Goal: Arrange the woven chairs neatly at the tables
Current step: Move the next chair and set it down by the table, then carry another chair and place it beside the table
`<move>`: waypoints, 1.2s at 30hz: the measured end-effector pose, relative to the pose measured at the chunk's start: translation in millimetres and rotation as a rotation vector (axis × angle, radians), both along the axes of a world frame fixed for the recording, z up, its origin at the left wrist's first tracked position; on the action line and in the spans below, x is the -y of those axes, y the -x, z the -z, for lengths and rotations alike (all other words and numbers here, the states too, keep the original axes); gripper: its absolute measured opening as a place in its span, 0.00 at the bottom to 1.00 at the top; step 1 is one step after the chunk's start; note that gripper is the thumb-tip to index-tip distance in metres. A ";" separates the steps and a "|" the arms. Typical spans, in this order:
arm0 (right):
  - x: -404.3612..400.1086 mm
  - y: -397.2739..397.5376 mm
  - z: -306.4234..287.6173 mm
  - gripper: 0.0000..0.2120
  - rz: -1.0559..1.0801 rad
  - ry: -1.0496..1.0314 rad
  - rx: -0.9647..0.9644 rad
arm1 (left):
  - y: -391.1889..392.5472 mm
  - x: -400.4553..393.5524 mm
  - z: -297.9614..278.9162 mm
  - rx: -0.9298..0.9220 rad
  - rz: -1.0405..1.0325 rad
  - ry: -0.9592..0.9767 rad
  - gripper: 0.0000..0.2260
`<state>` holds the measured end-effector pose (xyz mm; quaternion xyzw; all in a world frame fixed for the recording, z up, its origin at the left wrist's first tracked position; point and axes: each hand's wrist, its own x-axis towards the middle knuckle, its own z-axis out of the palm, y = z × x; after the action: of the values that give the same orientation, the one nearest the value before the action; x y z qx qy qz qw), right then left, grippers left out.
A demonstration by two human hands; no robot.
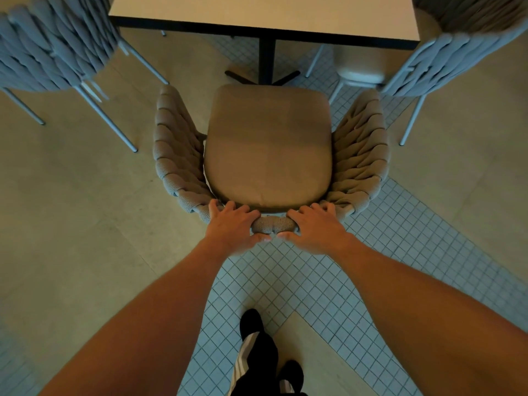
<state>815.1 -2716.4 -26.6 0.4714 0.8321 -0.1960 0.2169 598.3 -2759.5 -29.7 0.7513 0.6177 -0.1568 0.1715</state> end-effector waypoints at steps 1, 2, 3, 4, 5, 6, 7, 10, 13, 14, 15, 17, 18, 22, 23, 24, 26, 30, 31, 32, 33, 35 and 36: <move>-0.3 -0.5 0.4 0.32 0.003 0.000 -0.006 | -0.1 -0.6 -0.3 0.003 0.000 0.004 0.31; -1.6 -0.7 0.3 0.32 0.006 0.000 -0.010 | -0.3 -2.0 -0.8 0.004 -0.001 0.010 0.31; -3.5 -0.7 0.2 0.31 0.005 0.001 -0.011 | -0.3 -4.0 -1.1 0.004 -0.003 0.014 0.30; -5.7 -0.6 -0.2 0.31 0.004 0.002 -0.009 | -0.5 -6.2 -1.3 0.004 -0.005 0.017 0.30; -8.1 0.0 -0.3 0.31 0.005 0.002 -0.009 | -0.4 -8.6 -1.4 0.004 -0.006 0.017 0.30; -10.0 0.2 -0.2 0.31 0.006 -0.002 -0.009 | -0.1 -10.6 -1.2 0.006 -0.008 0.015 0.30; -11.9 0.0 0.1 0.31 0.006 -0.010 -0.010 | 0.0 -12.8 -0.8 0.010 -0.010 0.009 0.30; -15.4 0.0 -0.1 0.31 0.005 -0.023 -0.011 | 0.9 -17.0 0.1 0.012 -0.012 0.002 0.30; -15.7 0.6 0.0 0.31 -0.001 -0.018 -0.006 | 1.4 -17.2 1.2 0.004 -0.009 -0.003 0.31; -15.7 0.5 0.1 0.31 -0.001 -0.019 -0.003 | 1.3 -17.1 1.5 0.002 -0.007 -0.003 0.31; -15.8 0.5 0.2 0.31 0.000 -0.018 -0.001 | 1.2 -17.2 0.9 -0.001 -0.009 0.002 0.31; -15.9 0.3 0.5 0.32 0.003 -0.007 0.002 | 1.0 -17.5 0.0 -0.005 -0.017 0.026 0.32; -16.3 0.7 0.2 0.32 0.007 0.002 0.001 | 0.5 -17.8 -0.9 -0.006 -0.024 0.039 0.32; -18.8 2.9 -8.5 0.33 0.017 0.055 0.020 | -3.2 -20.5 -12.1 -0.011 -0.064 0.116 0.32; -19.5 4.0 -10.4 0.33 0.018 0.085 0.031 | -3.5 -20.8 -13.7 0.000 -0.081 0.151 0.31; -22.7 5.4 -13.9 0.33 0.017 0.124 0.046 | -2.7 -23.1 -16.0 0.018 -0.103 0.181 0.31; -30.4 9.3 -24.9 0.32 0.018 0.212 0.070 | 0.5 -26.1 -23.1 0.072 -0.150 0.224 0.28; -43.8 23.6 -53.2 0.33 0.040 0.279 0.030 | 12.3 -27.2 -44.4 0.175 -0.306 0.192 0.28; -46.0 28.9 -60.9 0.33 0.020 0.268 0.018 | 17.1 -24.4 -51.4 0.194 -0.366 0.188 0.32; -47.6 35.2 -68.4 0.34 0.006 0.264 -0.002 | 22.1 -20.6 -58.6 0.203 -0.404 0.174 0.35; -48.7 41.3 -74.4 0.35 0.000 0.270 -0.036 | 27.5 -16.3 -65.2 0.200 -0.431 0.165 0.38; -50.5 54.3 -86.4 0.36 0.002 0.296 -0.101 | 39.2 -8.0 -77.9 0.182 -0.498 0.147 0.33; -51.3 61.5 -91.4 0.36 -0.009 0.295 -0.119 | 44.5 -4.1 -84.2 0.176 -0.525 0.138 0.31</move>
<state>753.6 -2665.0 64.9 0.4184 0.8077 -0.3424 0.2351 553.8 -2755.5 54.5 0.5629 0.7617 -0.0828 0.3099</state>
